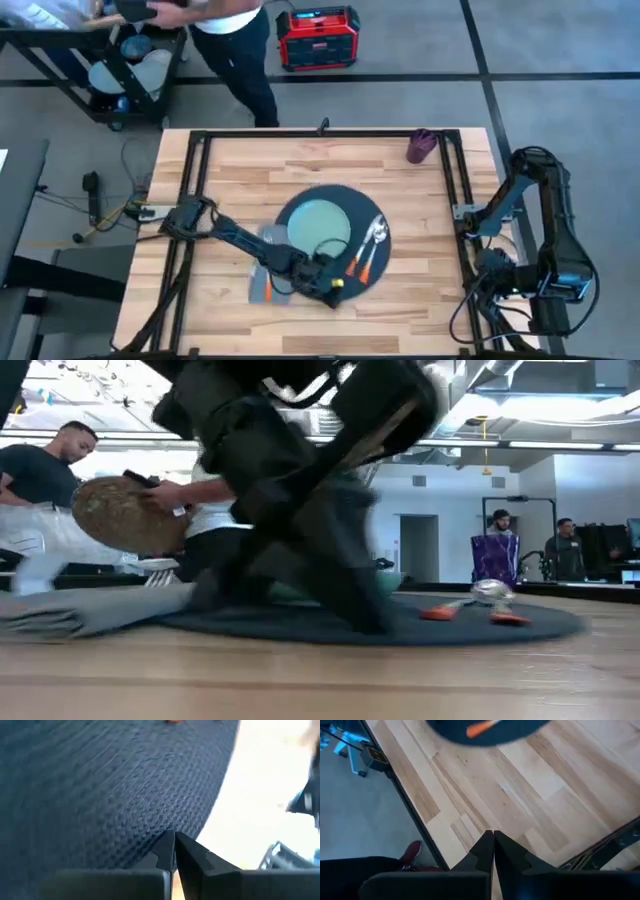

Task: Set table place
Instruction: Move the gray table napkin to the middle left of the blue placemat

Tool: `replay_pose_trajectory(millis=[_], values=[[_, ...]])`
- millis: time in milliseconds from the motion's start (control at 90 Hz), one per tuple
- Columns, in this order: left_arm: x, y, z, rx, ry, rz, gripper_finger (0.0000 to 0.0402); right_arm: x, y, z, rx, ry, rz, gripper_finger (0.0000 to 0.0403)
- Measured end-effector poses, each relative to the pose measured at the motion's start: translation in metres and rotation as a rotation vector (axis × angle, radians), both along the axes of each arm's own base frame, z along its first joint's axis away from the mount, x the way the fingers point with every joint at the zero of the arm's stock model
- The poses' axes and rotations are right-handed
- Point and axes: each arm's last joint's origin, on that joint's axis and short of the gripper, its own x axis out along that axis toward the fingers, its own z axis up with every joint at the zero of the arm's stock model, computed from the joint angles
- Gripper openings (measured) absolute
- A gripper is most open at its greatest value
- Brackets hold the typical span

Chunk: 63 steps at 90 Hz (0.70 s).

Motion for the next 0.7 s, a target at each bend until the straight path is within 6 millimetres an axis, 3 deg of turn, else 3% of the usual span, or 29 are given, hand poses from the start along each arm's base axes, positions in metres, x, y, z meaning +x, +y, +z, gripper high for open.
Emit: replay_pose_trajectory(millis=[156, 533, 633, 700], values=[[0.025, 0.001, 0.002, 0.051, -0.036, -0.055, 0.0000, 0.000, 0.000, 0.000, 0.003, -0.001, -0.002, 0.0000], [0.040, 0.016, 0.010, 0.139, -0.101, -0.033, 0.0000, 0.001, 0.004, 0.001, 0.040, -0.008, -0.004, 0.0000], [0.042, 0.014, 0.024, 0.193, -0.142, -0.034, 0.0000, 0.001, 0.004, 0.001, 0.048, -0.011, -0.003, 0.0000], [0.047, 0.014, 0.046, 0.218, -0.206, -0.060, 0.0000, 0.001, 0.004, 0.001, 0.047, -0.012, -0.001, 0.0000]])
